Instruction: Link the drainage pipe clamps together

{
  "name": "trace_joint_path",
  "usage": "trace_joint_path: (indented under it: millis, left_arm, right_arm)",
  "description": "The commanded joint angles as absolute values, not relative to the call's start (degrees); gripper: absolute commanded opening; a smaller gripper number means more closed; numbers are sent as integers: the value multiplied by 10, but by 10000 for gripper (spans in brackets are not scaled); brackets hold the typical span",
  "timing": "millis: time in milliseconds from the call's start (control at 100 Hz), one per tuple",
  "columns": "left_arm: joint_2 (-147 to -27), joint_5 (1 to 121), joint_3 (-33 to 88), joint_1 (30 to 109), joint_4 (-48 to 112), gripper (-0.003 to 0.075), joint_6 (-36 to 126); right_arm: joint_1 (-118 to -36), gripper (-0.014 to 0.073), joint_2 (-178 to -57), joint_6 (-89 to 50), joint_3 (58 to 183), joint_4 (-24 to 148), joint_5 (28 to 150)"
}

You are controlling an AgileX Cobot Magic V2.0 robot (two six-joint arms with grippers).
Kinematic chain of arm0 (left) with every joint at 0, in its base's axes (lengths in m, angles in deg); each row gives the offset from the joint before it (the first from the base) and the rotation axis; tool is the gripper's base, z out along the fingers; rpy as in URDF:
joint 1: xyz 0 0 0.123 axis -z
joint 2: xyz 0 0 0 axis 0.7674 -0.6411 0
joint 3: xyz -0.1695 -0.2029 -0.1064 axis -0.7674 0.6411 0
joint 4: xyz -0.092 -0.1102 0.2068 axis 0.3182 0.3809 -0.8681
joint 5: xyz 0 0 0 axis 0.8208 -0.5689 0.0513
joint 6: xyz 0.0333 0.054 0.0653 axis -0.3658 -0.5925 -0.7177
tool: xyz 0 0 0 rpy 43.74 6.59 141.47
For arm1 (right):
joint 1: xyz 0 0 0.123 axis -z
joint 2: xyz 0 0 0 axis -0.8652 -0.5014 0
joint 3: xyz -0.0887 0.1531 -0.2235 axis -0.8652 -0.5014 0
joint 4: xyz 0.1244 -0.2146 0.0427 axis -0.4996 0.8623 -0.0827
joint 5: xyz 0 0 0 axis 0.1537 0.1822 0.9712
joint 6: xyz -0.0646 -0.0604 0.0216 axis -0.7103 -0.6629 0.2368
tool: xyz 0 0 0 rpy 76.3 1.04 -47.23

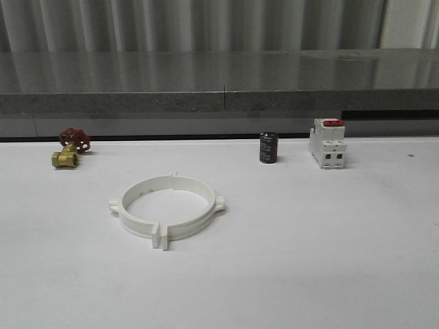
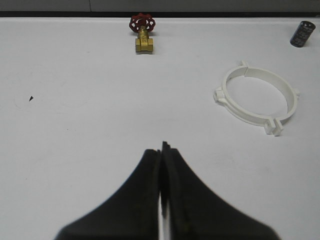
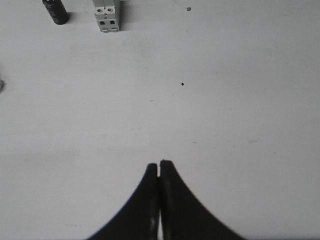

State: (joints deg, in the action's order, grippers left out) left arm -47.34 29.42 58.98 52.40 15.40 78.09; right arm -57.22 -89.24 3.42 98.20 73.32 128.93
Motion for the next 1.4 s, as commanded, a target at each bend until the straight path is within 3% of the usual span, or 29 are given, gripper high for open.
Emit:
trace_joint_path:
  millis: [0,330,640,830,1390]
  left_arm:
    - [-479,332,575,524,164,-21,780]
    - [-479,332,575,524,164,-21,780]
    - [-479,332,575,524,164,-21,780]
    - [-479,332,575,524,164,-21,780]
    - [-479,332,575,524,164,-21,780]
  right_arm:
    - [-569,-67,-893,30,997,734,1260]
    - [-570,-67,-893,30,993,736,1245]
    - [-595,-67,-839,34,851,738,952]
    - [-595,-67,-776,37,751,738,841]
    - [-625,-67,-582,40,625,738,821]
